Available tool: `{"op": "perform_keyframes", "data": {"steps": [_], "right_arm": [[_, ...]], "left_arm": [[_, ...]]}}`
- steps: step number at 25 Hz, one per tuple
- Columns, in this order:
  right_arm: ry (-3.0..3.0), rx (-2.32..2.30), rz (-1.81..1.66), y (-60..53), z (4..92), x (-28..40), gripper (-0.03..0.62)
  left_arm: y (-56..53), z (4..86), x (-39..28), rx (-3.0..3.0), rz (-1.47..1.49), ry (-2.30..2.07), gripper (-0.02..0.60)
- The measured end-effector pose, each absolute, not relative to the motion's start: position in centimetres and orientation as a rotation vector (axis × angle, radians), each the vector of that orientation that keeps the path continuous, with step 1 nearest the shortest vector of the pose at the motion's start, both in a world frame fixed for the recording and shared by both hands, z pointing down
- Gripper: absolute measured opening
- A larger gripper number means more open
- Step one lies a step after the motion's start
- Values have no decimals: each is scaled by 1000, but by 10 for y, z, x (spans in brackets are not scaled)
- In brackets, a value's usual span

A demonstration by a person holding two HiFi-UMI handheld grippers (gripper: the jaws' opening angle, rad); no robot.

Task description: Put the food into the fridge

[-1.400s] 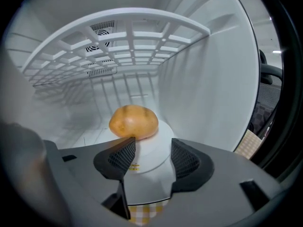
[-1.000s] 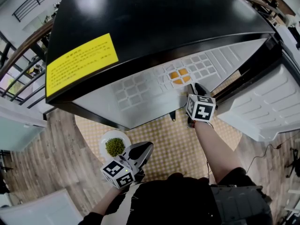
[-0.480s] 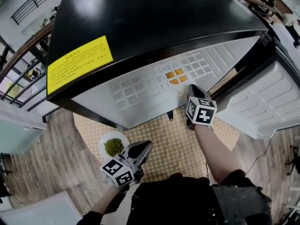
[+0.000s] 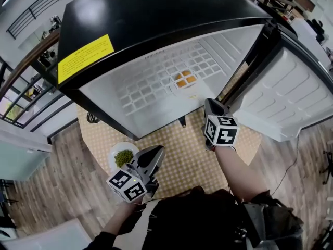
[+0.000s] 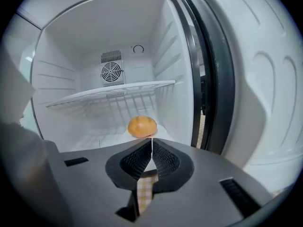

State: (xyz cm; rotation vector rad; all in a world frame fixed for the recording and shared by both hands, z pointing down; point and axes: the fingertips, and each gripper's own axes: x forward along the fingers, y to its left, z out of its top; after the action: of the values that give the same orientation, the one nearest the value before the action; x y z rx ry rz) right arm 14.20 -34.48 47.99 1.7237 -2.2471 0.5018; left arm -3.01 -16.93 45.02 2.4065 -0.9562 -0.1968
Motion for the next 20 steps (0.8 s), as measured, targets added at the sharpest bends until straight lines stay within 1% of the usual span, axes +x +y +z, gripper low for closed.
{"op": "perform_keyframes", "data": {"steps": [6,11,15,20], "right_arm": [[-2339,1695,511,-302,459,145,20],[-2391,1676,474,-262,439,149,20],[-2439,1659,466,-226,423,154,20],[-2502,1657,535,-180,408,159,20]], "left_arm": [[-151,423,-26,2446,-299,-972,12],[-131,411,-18,2511,-224,-1010,12],[-113,399,-12,2527,-237,-1024,12],[-88,383,1,2568,-246,-1000,12]]}}
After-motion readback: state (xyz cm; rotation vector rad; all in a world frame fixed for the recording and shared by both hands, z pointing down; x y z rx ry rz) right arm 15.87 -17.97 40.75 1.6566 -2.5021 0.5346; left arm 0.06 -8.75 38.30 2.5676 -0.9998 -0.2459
